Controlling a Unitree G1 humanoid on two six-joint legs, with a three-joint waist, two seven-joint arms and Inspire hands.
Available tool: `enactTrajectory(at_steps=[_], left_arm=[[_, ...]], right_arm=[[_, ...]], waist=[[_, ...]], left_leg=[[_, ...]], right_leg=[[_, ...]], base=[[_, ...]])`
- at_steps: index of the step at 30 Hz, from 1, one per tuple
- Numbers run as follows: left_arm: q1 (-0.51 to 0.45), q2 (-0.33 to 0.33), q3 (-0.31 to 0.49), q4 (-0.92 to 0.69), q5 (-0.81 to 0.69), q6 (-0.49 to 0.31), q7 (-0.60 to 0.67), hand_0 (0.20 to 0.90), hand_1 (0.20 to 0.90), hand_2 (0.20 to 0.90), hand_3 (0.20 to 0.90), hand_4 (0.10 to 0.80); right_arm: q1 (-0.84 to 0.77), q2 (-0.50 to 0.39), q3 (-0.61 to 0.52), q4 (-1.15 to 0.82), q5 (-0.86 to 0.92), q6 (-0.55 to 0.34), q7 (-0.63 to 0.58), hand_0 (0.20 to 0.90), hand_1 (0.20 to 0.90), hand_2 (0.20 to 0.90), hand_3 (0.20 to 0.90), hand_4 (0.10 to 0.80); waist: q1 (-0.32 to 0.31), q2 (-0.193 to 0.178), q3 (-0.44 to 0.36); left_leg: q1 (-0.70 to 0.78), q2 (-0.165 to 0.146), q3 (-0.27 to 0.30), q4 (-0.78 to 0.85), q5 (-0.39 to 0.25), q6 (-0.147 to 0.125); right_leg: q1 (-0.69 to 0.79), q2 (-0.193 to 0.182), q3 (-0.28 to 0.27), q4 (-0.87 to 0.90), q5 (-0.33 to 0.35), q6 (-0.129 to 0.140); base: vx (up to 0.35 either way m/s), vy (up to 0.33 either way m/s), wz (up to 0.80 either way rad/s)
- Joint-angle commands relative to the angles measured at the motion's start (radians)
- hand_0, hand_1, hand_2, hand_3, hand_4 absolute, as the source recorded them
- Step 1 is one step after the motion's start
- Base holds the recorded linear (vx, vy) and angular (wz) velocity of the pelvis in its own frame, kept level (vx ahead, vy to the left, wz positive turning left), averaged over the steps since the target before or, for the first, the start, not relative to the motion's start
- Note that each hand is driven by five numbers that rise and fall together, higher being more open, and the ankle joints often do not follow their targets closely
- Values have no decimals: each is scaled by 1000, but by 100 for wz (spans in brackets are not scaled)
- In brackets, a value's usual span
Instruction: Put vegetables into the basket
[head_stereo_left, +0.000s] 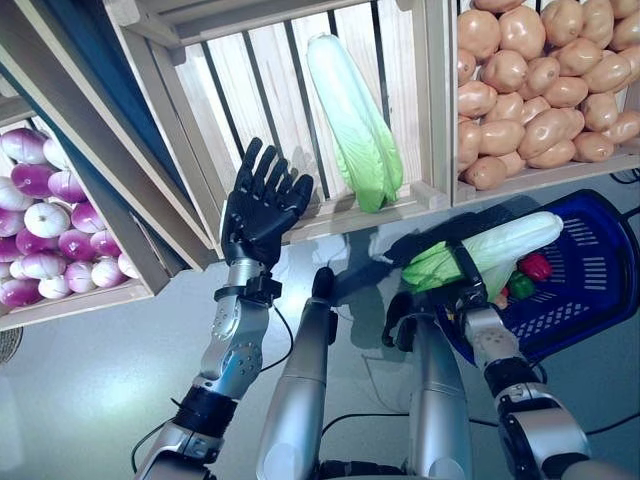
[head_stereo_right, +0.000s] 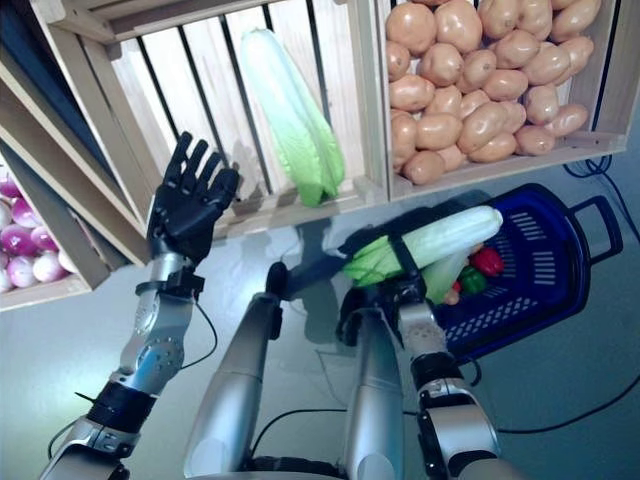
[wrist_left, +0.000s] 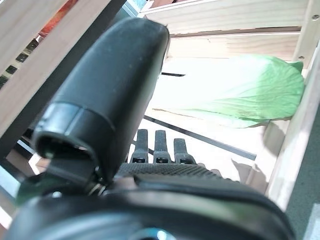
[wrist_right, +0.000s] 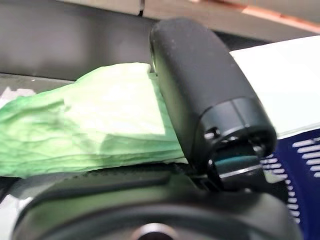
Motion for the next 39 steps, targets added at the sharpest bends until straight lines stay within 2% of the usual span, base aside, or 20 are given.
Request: enactTrajectory(at_steps=[1, 11, 17, 28, 33, 39], left_arm=[[-63, -31, 15, -84, 36, -50, -28, 900, 900, 900, 900, 800], [-28, -17, 44, -84, 31, -55, -61, 900, 900, 900, 900, 800], [-2, 5, 70, -88, 26, -58, -85, 900, 900, 900, 900, 800], [-1, 39, 63, -98, 56, -32, -93, 900, 900, 900, 900, 800], [-8, 50, 56, -105, 74, -32, -79, 900, 900, 900, 900, 800], [-18, 44, 50, -105, 90, -31, -68, 900, 900, 900, 900, 800]], right_arm=[[-25, -80, -40, -50, -43, -32, 24, 300, 300, 300, 300, 400], [42, -100, -103, -79, -35, -84, 15, 300, 300, 300, 300, 400], [100, -130, -141, -75, -28, -98, -58, 300, 300, 300, 300, 400], [113, -175, -168, 7, -63, -45, -186, 300, 300, 300, 300, 400], [104, -185, -171, 38, -62, -39, -199, 300, 300, 300, 300, 400], [111, -173, -181, 44, -75, -36, -274, 300, 300, 300, 300, 400]], waist=[[3, 54, -4], [-9, 53, -4], [-16, 44, -4], [-10, 31, -4], [-8, 36, -4], [-15, 50, -4]], left_leg=[[5, -37, 57, 52, -65, 65], [15, -34, 60, 34, -66, 68], [16, -25, 65, 32, -71, 71], [-5, -21, 60, 31, -73, 77], [-34, -22, 56, 40, -74, 81], [-62, -22, 60, 51, -73, 82]], right_leg=[[26, 25, 8, -73, 158, -11], [28, 29, 8, -86, 161, -8], [28, 31, 2, -87, 163, -8], [18, 37, -9, -98, 171, -10], [-10, 36, -11, -89, 172, -11], [-46, 35, -5, -62, 164, -13]], base=[[0, 0, 0], [0, 0, 0], [4, -1, -1], [22, -60, -2], [-5, -73, 0], [-10, -28, 0]])
